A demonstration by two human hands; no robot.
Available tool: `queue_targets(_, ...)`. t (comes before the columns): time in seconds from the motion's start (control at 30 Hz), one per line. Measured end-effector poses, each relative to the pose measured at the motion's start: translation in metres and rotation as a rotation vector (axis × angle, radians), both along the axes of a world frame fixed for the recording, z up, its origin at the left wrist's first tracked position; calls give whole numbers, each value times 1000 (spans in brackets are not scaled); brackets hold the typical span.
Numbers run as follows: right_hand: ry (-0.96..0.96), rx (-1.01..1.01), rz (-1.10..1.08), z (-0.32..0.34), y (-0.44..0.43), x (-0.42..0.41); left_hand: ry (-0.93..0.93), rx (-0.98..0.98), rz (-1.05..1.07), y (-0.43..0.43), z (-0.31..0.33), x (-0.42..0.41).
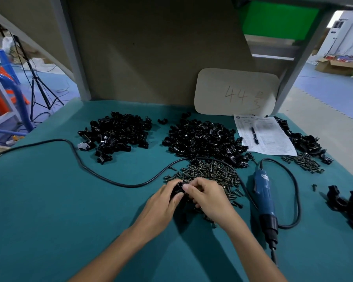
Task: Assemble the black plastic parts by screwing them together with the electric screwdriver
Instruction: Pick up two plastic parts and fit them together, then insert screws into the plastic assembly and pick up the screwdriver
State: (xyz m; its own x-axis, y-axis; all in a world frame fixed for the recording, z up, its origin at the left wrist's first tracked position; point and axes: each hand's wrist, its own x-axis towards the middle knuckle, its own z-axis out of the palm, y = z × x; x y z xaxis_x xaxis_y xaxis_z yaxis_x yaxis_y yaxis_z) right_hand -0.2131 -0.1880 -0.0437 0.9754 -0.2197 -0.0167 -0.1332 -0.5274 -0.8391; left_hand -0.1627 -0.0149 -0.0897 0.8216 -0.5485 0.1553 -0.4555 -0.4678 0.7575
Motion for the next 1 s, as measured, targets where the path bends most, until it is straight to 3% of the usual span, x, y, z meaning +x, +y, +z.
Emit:
queue_targets(0.3, -25, 80, 116, 1, -9, 2, -3, -9, -8, 0, -2, 0)
queue_targets(0.53, 5, -354, 131, 7, -9, -2, -18, 14, -21, 1, -4, -1)
queue_targets(0.6, 28, -469, 55, 13, -24, -11, -13, 9, -10, 2, -5, 0)
queue_targets(0.7, 57, -623, -290, 21, -74, -36, -8, 27, -5, 1, -6, 1)
queue_targets(0.77, 203, -703, -453, 20, -105, -55, -16, 33, -10, 0, -6, 1)
queue_targets(0.87, 460, -630, -472, 11, -128, -65, -14, 33, -6, -1, -4, 0)
queue_targets(1.0, 423, -306, -513, 3, -150, -63, -12, 33, -6, 2, -3, -3)
